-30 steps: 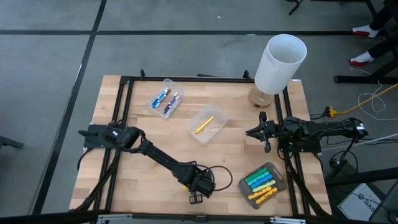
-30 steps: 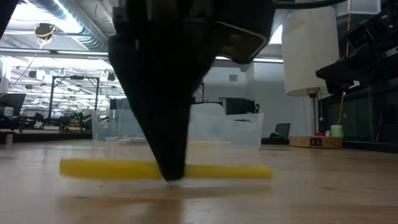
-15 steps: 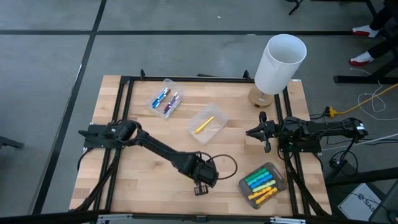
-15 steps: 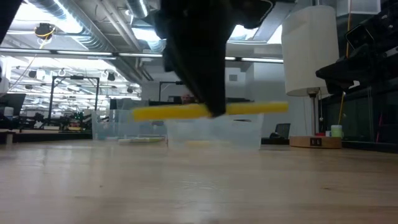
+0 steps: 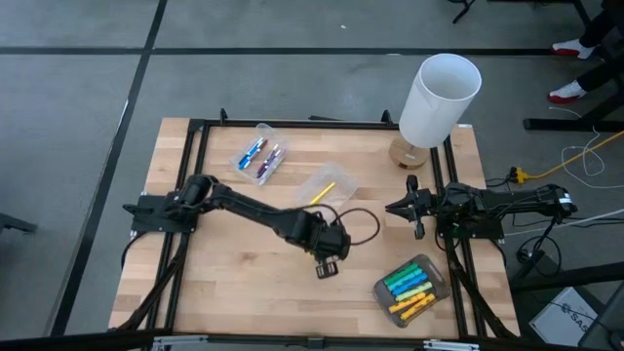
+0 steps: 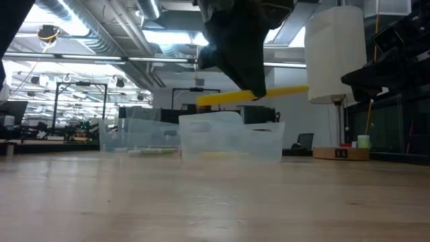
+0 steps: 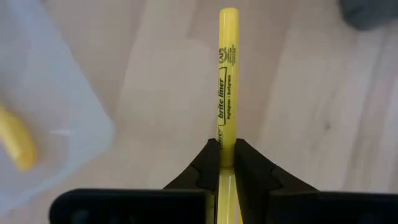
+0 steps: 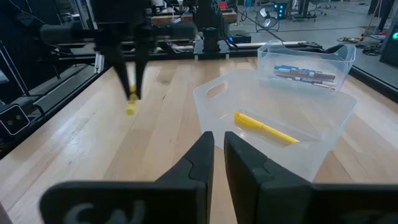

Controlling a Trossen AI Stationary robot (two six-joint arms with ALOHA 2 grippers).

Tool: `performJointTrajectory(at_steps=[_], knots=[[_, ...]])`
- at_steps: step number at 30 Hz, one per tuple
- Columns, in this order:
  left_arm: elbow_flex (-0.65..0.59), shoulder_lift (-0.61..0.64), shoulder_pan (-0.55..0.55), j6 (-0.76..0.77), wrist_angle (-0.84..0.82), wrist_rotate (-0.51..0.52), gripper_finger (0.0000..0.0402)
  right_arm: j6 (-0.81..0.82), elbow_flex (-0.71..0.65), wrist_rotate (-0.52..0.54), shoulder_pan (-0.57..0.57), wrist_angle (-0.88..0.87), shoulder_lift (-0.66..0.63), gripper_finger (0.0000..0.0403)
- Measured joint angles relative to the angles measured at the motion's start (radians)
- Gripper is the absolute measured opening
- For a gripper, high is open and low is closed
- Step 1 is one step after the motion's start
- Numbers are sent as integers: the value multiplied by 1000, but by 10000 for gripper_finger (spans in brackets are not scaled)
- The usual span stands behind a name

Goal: Pick & Place Markers
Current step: Put the yellow pen into the white bin

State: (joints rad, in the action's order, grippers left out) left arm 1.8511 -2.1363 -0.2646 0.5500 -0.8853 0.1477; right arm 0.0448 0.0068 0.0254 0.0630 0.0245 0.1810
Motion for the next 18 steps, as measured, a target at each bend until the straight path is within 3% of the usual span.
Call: performJointTrajectory(at_steps=[8, 18], knots=[[0, 42, 98, -66, -14, -8, 22, 0, 0, 0, 0, 0, 0, 40], [0, 75, 245, -45, -42, -7, 22, 0, 0, 0, 0, 0, 0, 40]])
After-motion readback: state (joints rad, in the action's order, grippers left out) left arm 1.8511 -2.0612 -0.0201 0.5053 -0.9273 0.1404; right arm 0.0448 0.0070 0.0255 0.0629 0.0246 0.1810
